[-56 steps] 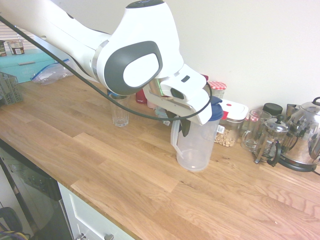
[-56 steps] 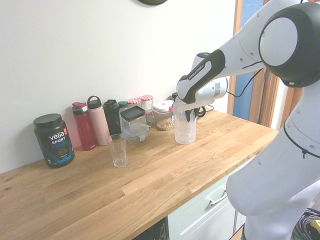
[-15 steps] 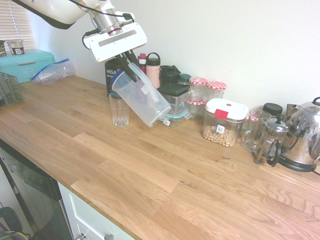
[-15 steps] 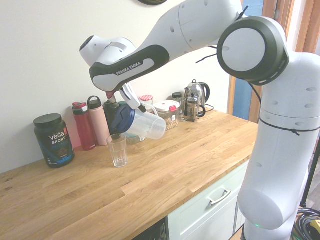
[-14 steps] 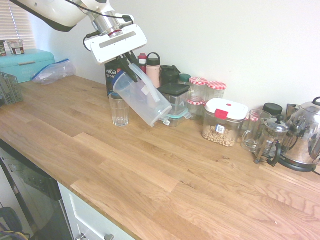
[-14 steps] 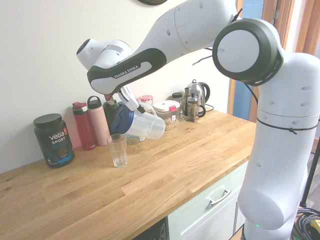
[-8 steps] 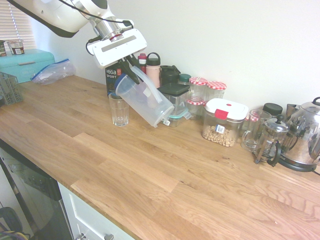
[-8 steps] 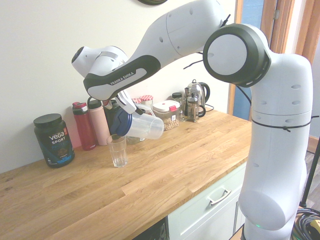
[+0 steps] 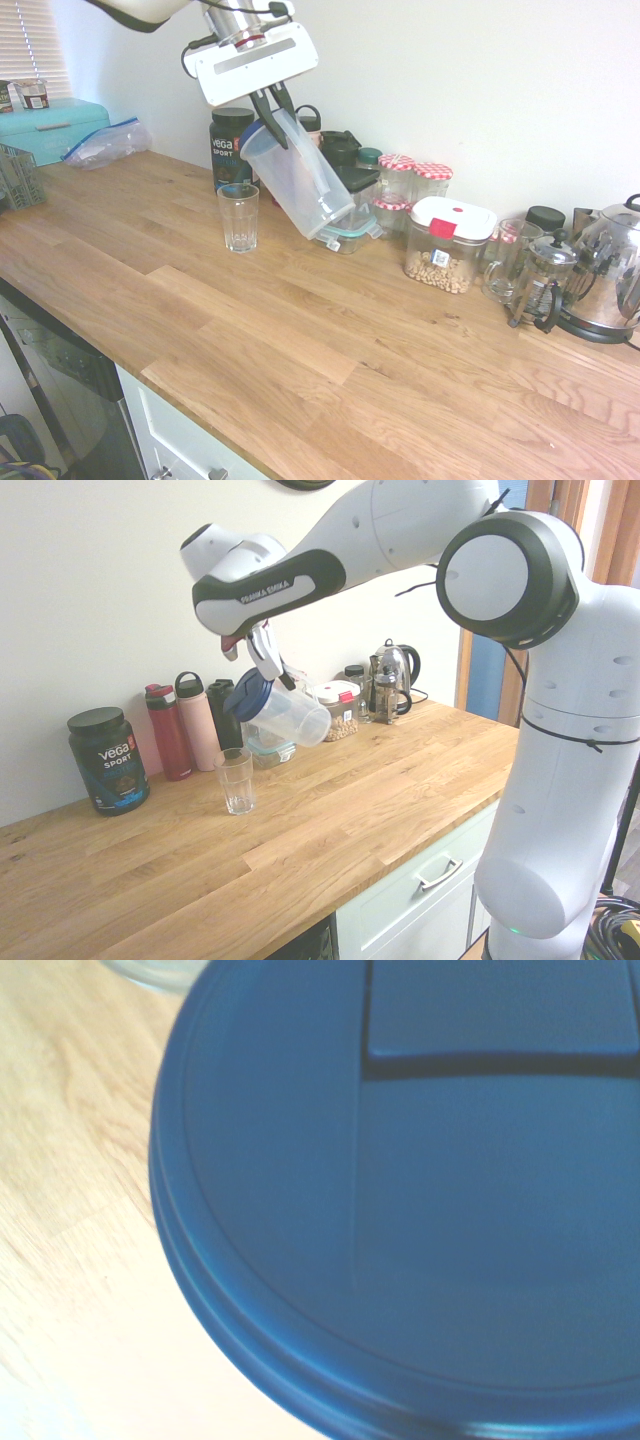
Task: Pour me some water
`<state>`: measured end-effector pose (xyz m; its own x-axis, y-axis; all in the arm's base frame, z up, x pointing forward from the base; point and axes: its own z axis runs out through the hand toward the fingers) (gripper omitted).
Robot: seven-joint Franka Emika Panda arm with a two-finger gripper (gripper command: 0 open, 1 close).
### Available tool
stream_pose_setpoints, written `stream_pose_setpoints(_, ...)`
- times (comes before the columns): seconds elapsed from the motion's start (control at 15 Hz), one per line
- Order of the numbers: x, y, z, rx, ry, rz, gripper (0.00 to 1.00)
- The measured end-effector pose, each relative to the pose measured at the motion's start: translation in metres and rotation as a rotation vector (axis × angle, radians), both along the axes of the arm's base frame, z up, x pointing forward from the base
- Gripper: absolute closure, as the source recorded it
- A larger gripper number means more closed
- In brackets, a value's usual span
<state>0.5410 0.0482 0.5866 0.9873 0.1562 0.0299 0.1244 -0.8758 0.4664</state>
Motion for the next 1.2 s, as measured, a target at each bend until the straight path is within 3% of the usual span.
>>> stream_pose_setpoints(0.4,-0.020,-0.102,-0.006,0.191,-0.122,-0.289,1.00)
stream_pose_setpoints(0.8,-0.116,-0.181,-0.033,0.360,-0.215,-0.590,1.00)
stream_pose_setpoints(1.2,-0.133,-0.216,-0.072,0.511,-0.416,-0.823,1.00)
